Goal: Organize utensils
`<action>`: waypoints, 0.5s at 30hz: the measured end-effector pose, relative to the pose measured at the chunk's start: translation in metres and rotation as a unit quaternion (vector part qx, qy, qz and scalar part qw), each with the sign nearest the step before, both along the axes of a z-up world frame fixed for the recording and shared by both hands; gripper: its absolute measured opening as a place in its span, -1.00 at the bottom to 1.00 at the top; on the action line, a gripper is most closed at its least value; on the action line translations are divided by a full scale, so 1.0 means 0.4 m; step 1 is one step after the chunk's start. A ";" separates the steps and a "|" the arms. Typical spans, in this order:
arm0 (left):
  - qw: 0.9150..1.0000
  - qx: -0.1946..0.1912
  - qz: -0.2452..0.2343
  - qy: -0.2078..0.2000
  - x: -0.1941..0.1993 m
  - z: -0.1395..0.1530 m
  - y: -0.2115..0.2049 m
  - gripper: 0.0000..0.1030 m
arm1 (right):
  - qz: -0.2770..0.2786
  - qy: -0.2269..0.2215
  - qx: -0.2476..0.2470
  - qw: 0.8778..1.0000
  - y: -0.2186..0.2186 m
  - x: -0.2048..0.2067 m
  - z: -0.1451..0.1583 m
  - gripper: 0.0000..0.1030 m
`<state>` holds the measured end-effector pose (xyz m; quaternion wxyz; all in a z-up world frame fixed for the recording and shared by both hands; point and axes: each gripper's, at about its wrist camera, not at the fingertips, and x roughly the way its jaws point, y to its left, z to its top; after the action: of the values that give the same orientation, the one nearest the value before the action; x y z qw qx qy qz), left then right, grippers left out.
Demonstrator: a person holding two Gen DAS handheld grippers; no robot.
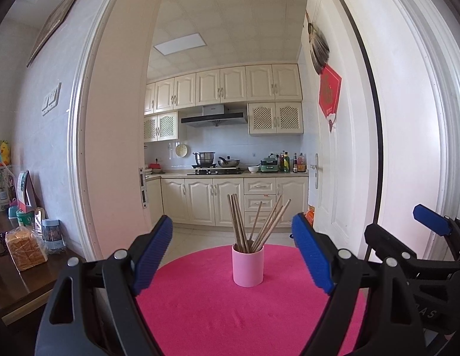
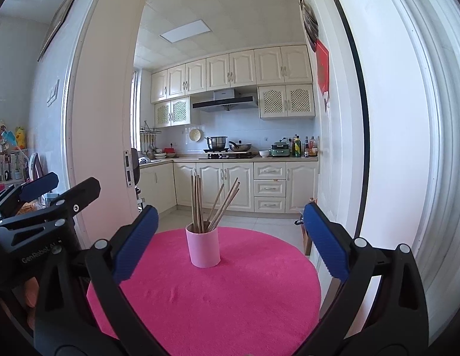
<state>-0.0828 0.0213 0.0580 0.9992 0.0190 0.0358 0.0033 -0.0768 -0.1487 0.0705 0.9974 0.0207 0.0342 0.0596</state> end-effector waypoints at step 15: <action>1.000 -0.003 -0.006 0.006 0.007 -0.005 -0.006 0.58 | -0.002 0.011 0.004 1.000 -0.018 0.006 -0.007 0.87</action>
<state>-0.0799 0.0191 0.0560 0.9990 0.0163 0.0413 -0.0027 -0.0745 -0.1560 0.0678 0.9970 0.0253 0.0447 0.0574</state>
